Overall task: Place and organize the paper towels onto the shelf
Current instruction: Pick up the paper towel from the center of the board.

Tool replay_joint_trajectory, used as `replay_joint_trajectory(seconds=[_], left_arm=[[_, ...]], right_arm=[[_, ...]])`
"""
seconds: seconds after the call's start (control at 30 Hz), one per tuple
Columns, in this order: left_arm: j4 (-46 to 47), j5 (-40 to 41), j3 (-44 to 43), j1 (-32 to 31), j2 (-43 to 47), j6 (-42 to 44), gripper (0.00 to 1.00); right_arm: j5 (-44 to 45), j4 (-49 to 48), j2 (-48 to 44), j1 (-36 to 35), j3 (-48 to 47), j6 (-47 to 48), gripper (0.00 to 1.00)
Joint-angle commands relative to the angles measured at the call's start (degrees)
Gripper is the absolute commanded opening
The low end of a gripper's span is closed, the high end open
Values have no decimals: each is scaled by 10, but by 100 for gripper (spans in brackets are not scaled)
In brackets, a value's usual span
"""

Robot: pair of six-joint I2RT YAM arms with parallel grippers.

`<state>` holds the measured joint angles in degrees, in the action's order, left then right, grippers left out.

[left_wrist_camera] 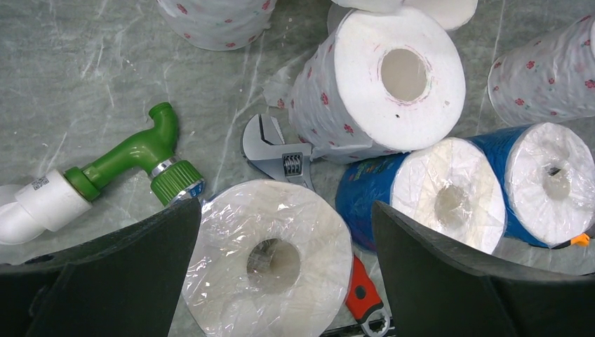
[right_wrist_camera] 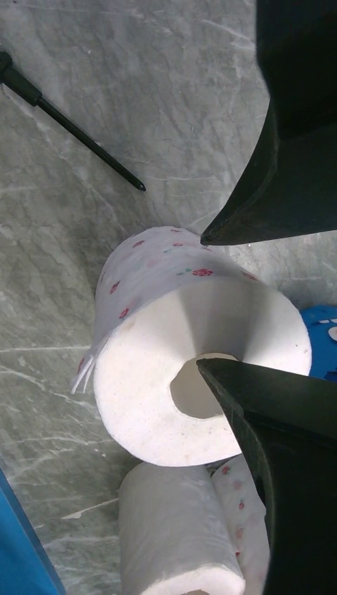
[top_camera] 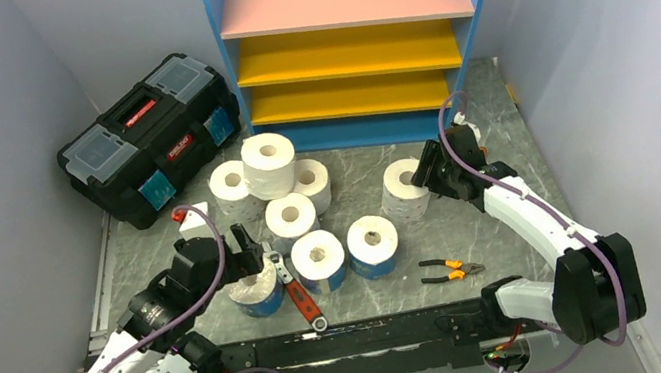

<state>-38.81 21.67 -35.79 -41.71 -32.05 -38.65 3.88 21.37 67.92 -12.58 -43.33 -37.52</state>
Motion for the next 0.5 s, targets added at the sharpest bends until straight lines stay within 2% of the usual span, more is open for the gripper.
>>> replay_joint_trajectory(seconds=[0.0,0.47], left_arm=[[17,-5,-4,-2,-4,-6,98],[18,-6,-3,-2,-3,-8,98]], right_arm=[[-3,-15,-2,1,5,4,61],[3,-4,-14,-3,3,17,45]])
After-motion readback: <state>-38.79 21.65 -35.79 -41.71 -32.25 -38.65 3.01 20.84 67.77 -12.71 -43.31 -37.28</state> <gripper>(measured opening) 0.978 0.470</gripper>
